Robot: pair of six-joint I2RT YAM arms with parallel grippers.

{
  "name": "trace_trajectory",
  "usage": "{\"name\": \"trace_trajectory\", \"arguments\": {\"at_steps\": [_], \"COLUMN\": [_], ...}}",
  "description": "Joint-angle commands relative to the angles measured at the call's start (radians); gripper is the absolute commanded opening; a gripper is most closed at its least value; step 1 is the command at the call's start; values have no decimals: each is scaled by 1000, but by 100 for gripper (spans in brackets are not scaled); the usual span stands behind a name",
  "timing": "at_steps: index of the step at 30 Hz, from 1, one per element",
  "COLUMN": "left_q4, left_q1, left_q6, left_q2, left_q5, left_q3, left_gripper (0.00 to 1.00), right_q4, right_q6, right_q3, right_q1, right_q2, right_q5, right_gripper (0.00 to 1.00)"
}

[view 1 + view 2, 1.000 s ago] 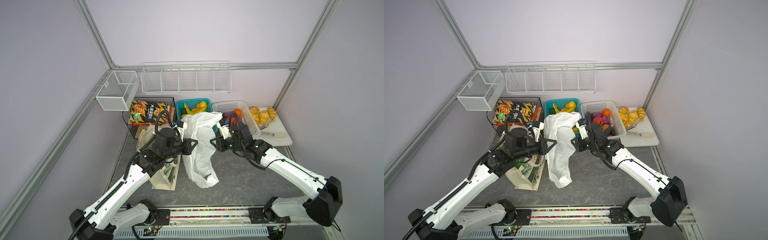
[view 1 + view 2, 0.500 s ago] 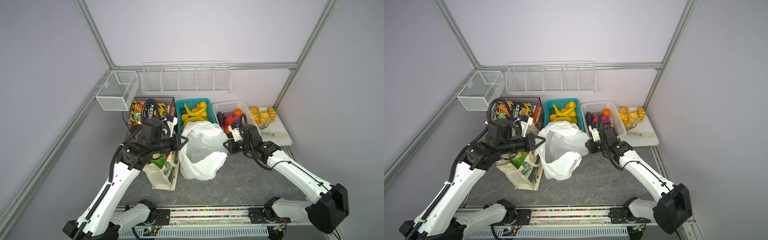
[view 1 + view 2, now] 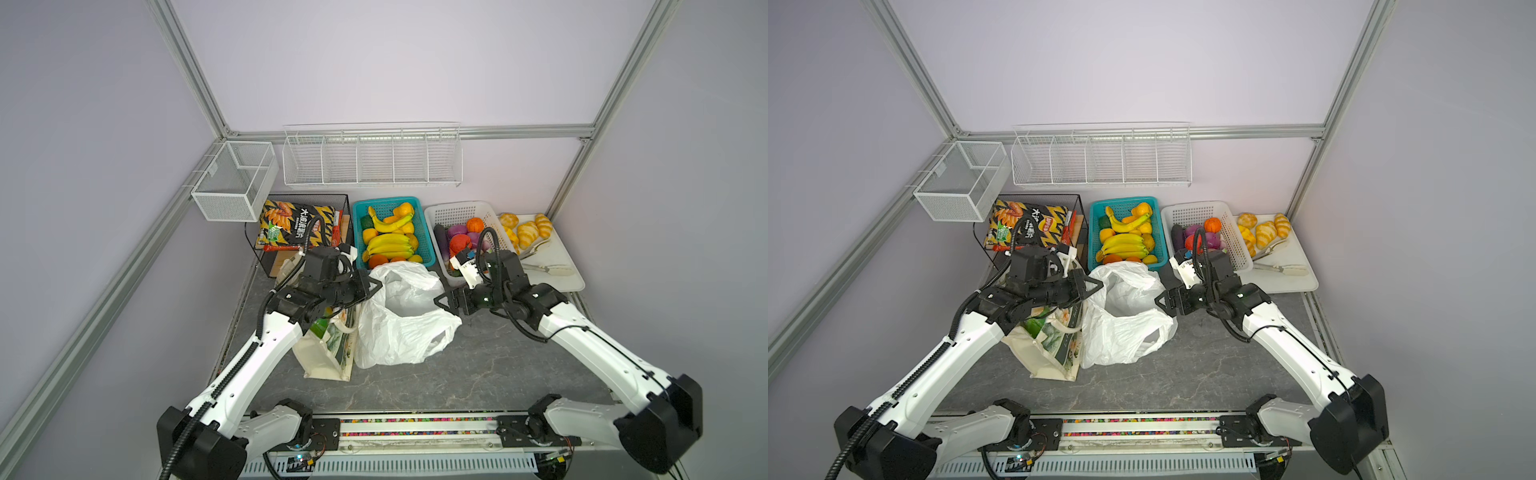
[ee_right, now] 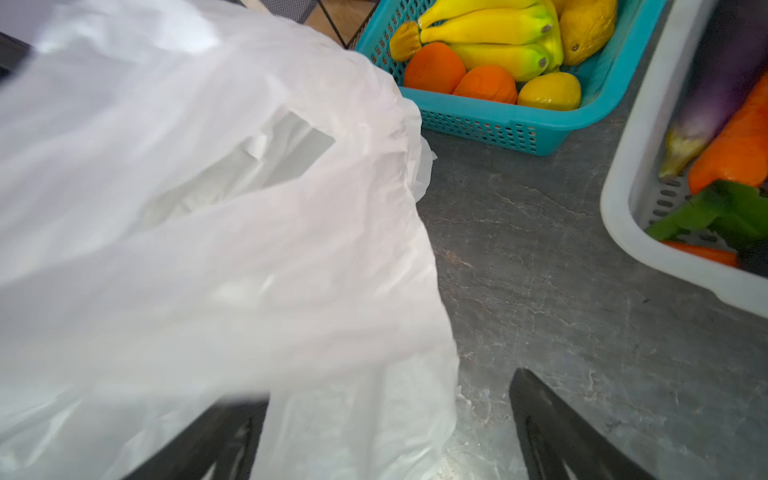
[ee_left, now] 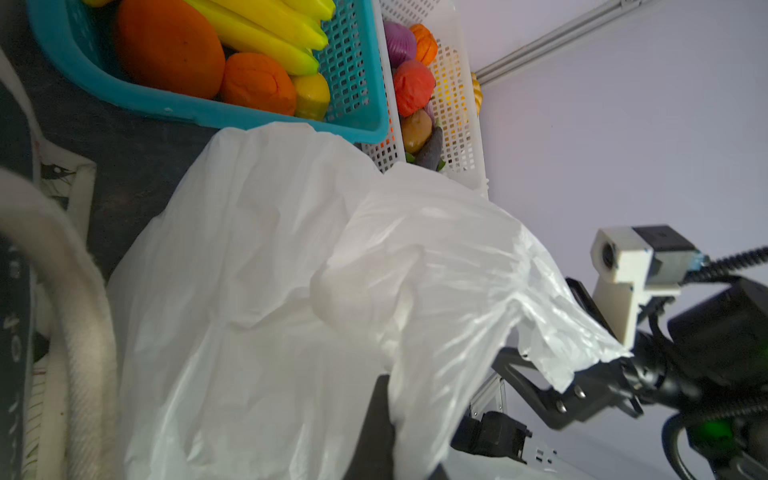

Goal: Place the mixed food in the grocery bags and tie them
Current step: 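Release the white bag with the right gripper and reach into the vegetable basket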

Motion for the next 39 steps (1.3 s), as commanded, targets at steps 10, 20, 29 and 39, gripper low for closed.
{"name": "trace_trajectory", "arguments": {"at_steps": [10,20,29,39], "left_q4": [114,127,159,168], "left_q1": [20,20,20,19], "left_q6": [-20,1,0,4], "left_q2": [24,33,56,60], "left_q5": [1,2,2,2], "left_q3": [-1,4,2,-6], "left_gripper": [0,0,0,0], "right_q4": [39,-3,-77,-192], "right_q6": [17,-214,-340,-424], "right_q3": [154,580,854,1064], "right_q1": [-270,-303,-296,-293], "right_q2": [50,583,909,1133], "right_q5": [205,285,287,332], "right_gripper": [92,89,89,90]}}
